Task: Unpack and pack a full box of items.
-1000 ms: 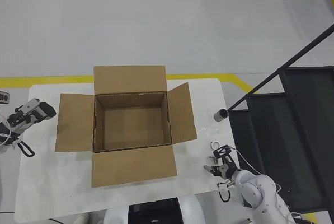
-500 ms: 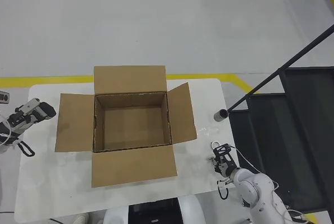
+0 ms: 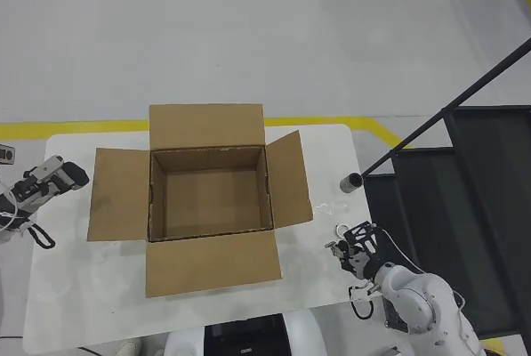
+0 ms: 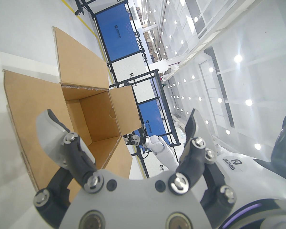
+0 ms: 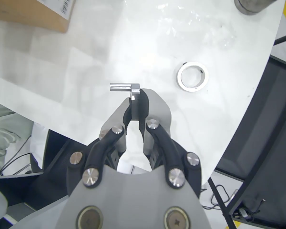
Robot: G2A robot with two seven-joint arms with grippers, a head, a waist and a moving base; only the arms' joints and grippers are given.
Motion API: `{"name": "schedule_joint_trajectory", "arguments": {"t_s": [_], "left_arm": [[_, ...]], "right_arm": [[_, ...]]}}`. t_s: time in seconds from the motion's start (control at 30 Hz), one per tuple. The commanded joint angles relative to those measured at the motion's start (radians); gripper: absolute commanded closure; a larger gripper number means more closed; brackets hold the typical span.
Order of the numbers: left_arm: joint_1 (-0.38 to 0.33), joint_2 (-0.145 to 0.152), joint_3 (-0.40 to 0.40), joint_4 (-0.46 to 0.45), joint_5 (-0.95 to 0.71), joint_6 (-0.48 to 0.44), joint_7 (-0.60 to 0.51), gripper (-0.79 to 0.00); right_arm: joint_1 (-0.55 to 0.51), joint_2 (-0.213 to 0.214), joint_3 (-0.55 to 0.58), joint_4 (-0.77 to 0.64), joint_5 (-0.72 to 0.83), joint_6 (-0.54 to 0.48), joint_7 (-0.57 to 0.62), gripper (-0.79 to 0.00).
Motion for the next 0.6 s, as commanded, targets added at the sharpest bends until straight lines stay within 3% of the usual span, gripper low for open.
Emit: {"name": "schedule_joint_trajectory", "arguments": {"t_s": [0.0,0.4,0.57], "left_arm": [[0.0,0.0,0.0,0.0,0.0,0.0,0.0,-0.785],[0.0,0.0,0.0,0.0,0.0,0.0,0.0,-0.785],[0.0,0.0,0.0,0.0,0.0,0.0,0.0,-0.785]], "right_arm": [[-0.006,0.003,0.022,-0.036,0.088,-0.013,0.011,0.0],[0.031,0.019,0.141,-0.251,0.475,0.018,0.061,0.0],[0.113,0.026,0.12,-0.308,0.499,0.045,0.054,0.0]]}}
